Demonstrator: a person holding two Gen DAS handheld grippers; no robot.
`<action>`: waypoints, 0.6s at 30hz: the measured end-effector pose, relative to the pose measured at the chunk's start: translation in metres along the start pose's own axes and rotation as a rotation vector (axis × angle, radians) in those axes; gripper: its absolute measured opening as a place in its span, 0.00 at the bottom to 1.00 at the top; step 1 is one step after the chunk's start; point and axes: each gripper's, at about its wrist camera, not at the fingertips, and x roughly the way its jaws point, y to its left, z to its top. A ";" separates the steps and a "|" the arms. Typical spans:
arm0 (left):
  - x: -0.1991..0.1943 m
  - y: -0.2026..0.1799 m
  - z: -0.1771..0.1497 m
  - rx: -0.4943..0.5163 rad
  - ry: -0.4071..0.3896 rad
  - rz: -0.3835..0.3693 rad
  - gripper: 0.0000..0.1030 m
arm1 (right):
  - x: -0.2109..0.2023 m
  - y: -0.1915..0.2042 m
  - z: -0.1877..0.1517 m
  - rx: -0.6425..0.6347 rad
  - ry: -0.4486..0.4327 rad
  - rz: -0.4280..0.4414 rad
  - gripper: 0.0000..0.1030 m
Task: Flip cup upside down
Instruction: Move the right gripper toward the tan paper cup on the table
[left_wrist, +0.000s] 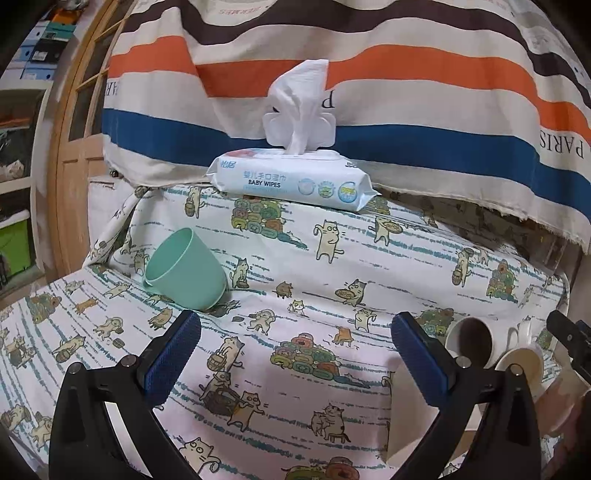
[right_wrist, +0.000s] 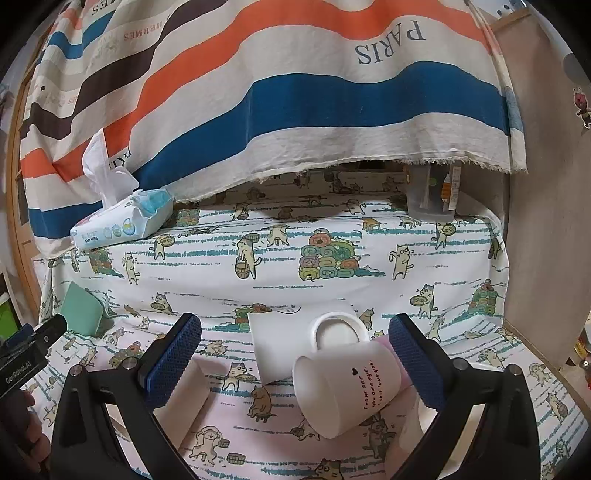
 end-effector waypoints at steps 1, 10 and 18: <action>0.000 0.001 0.000 -0.003 -0.001 0.000 0.99 | 0.000 0.001 0.000 -0.002 0.006 -0.003 0.99; 0.005 0.032 0.003 -0.105 0.020 0.121 0.99 | -0.019 0.023 0.020 -0.054 0.068 0.048 0.99; 0.010 0.034 0.001 -0.105 0.046 0.057 0.99 | 0.001 0.065 0.029 -0.049 0.298 0.135 0.99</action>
